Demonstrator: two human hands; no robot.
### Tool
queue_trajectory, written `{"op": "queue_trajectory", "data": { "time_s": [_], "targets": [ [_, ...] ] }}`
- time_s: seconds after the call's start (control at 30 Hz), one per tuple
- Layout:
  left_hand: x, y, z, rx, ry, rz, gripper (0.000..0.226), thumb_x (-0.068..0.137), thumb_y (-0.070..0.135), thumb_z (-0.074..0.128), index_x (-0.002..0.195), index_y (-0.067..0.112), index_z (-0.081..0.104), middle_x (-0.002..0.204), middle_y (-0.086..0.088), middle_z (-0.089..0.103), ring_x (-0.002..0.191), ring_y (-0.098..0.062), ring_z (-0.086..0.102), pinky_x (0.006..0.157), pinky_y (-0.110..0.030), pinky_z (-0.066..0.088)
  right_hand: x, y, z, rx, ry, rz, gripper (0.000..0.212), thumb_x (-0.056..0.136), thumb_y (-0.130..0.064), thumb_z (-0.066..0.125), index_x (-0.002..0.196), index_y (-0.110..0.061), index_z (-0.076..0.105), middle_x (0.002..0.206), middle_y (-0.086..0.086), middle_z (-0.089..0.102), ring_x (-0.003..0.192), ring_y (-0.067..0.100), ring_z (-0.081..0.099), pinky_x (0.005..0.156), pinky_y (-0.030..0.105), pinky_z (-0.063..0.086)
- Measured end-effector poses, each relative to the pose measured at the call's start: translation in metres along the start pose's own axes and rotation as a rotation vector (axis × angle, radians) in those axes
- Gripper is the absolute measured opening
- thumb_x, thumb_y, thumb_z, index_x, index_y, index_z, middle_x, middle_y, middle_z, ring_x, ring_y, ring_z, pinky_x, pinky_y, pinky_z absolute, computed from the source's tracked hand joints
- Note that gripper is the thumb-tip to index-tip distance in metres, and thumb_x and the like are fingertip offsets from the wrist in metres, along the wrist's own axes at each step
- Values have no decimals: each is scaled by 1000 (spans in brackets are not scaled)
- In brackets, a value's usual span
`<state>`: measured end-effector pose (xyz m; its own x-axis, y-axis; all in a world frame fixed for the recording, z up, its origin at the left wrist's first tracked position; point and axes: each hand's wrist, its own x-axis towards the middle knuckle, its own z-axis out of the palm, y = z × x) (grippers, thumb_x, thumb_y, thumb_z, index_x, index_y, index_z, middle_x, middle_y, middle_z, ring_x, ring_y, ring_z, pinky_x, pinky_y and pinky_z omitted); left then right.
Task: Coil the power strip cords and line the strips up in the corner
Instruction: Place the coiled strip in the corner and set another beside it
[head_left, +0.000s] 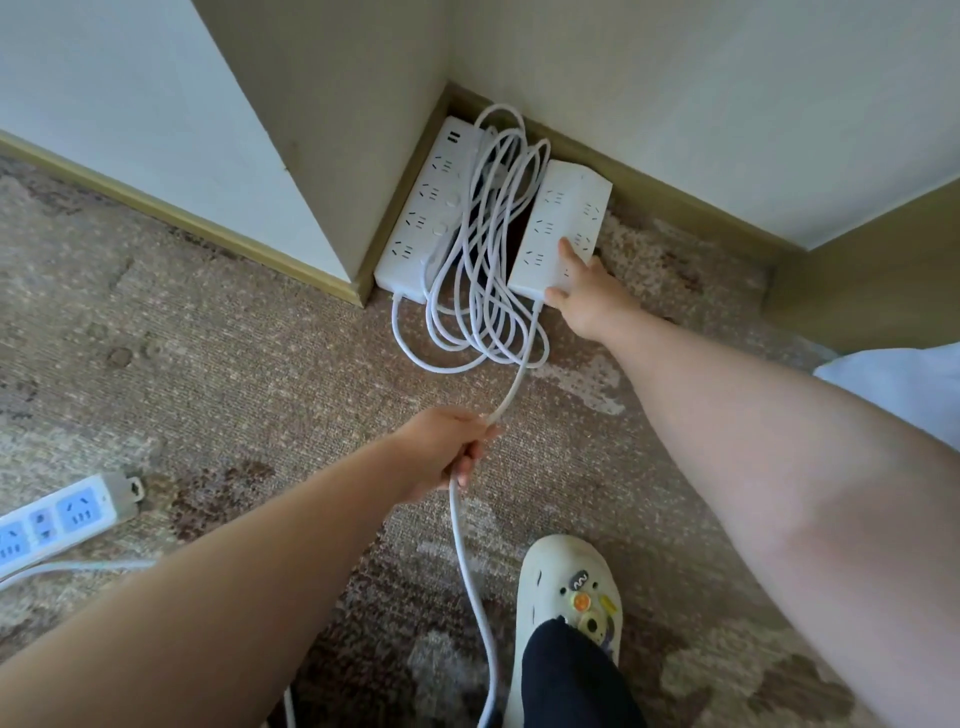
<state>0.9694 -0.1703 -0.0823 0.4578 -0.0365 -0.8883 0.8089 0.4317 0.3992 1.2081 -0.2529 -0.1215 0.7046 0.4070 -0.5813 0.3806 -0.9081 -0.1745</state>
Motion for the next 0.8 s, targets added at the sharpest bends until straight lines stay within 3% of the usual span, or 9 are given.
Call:
{"op": "queue_trajectory", "data": {
  "time_s": [0.1, 0.13, 0.2, 0.27, 0.33, 0.4, 0.57, 0.67, 0.8],
  "targets": [
    [-10, -7, -1, -188, 112, -20, 22, 98, 14, 50, 103, -1, 65, 57, 0, 48, 43, -9, 40, 40, -20, 38, -26, -14, -3, 41, 21, 20, 65, 103, -36, 38, 156, -39, 1, 159, 7, 19, 123, 33, 48, 97, 46, 48],
    [-13, -8, 1, -244, 124, -23, 22, 99, 13, 49, 104, -1, 64, 57, 1, 47, 42, -8, 38, 39, -19, 37, -43, -19, 4, 67, 78, -4, 63, 102, -32, 40, 156, -38, 7, 154, 8, 29, 116, 30, 53, 90, 44, 51],
    [-18, -7, 7, -293, 115, -11, 21, 100, 10, 46, 105, -1, 63, 59, -1, 46, 43, -8, 38, 40, -20, 36, -79, -22, 26, 201, 176, -48, 53, 101, -26, 42, 152, -34, 29, 134, 5, 51, 82, 17, 62, 61, 29, 52],
    [-22, -6, 13, -282, 94, 16, 19, 100, 7, 44, 102, 1, 62, 62, -4, 49, 47, -11, 40, 43, -23, 38, -109, -23, 46, 421, 33, -5, 43, 101, -30, 45, 144, -29, 44, 107, -4, 62, 59, 11, 55, 48, 23, 44],
    [-28, -5, 19, -252, 55, 36, 18, 100, 6, 42, 100, 4, 61, 67, -6, 53, 51, -15, 46, 48, -27, 43, -121, -24, 56, 617, -187, 73, 43, 99, -28, 52, 141, -24, 46, 98, -1, 64, 63, 15, 57, 56, 28, 49],
    [-34, -6, 23, -256, 18, 36, 18, 100, 4, 41, 103, 5, 59, 70, -8, 55, 55, -16, 50, 49, -27, 50, -120, -27, 56, 818, -247, 131, 51, 93, -11, 61, 141, -16, 47, 100, 10, 67, 65, 18, 62, 63, 32, 55],
    [-50, -18, 12, -265, -16, 20, 22, 99, 4, 42, 114, -3, 56, 70, -8, 55, 58, -16, 51, 59, -30, 51, -108, -42, 55, 974, -168, 251, 44, 85, 10, 63, 128, 0, 59, 86, 26, 71, 58, 25, 65, 66, 38, 60],
    [-66, -35, -26, -186, -41, -22, 25, 100, 12, 41, 114, -3, 57, 60, -1, 48, 50, -12, 41, 47, -24, 41, -104, -51, 59, 1001, -125, 287, 43, 86, 10, 61, 127, -1, 60, 85, 25, 71, 56, 24, 66, 57, 31, 56],
    [-96, -69, -105, -139, 36, -42, 29, 102, 22, 40, 105, 1, 59, 53, 6, 30, 40, -7, 25, 34, -18, 25, -106, -51, 69, 1038, -62, 297, 39, 90, 5, 62, 128, -5, 61, 86, 19, 71, 60, 20, 68, 59, 28, 58]
  ]
}}
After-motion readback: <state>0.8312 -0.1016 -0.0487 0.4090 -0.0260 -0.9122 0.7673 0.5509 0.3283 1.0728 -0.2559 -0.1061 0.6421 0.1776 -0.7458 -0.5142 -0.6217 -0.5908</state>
